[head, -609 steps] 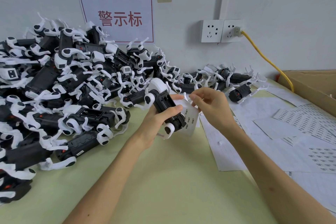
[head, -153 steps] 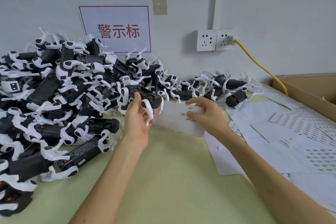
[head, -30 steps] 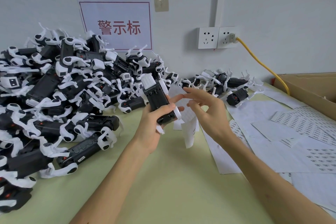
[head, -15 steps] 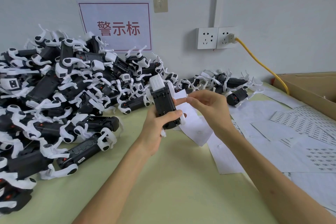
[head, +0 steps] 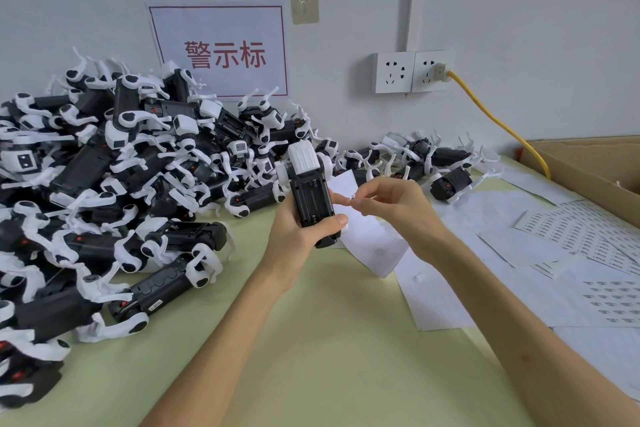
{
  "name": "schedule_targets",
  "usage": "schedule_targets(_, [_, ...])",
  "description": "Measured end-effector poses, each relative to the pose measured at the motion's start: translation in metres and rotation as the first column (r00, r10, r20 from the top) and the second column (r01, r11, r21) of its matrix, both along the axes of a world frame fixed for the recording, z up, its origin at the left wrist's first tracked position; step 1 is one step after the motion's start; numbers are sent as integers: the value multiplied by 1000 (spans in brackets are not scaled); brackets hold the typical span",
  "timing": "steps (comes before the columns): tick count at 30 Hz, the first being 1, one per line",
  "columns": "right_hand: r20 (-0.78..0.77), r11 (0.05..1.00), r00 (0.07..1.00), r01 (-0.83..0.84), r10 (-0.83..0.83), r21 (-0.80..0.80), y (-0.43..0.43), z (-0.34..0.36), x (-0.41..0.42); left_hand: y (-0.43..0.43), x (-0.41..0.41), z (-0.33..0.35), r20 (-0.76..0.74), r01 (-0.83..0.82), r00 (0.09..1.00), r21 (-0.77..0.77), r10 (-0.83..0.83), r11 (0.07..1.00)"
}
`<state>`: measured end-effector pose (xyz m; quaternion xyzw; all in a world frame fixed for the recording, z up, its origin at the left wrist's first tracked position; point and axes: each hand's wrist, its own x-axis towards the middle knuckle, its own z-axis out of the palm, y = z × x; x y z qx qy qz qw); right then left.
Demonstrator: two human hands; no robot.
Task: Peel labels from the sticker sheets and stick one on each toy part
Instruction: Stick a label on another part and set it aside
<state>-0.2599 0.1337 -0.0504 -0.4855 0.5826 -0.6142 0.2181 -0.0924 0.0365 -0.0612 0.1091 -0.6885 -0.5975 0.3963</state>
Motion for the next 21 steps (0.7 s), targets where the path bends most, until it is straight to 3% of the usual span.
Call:
schedule_targets(6, [-25,997,998,51,-52,-60,-3,-1,5,3,-5,2,47,-77,996,64,74,995])
schedule_targets(9, [-6,990,997,72,-73,-120,-4,-3,10,-1,-8,1,29,-99,995,291,95,952])
schedule_targets(11, [-5,995,1000,27,-27,-96,-3,-3,13,-4,-6,4,-28,-6,999,499,23,866])
schedule_targets(13, [-34,999,999,-33,32,-36,-3,-5,17,-5,-4,6,-72,107,994,588,-80,801])
schedule_targets(17, [-140,999,990,26,-23,20,-10,-13,25,-4,-5,4,-106,206,979,492,-177,846])
schedule_targets(21, [-49,990,991,118,-122,-82,-11,-14,22,0,-6,4,-98,248,969,407,-228,879])
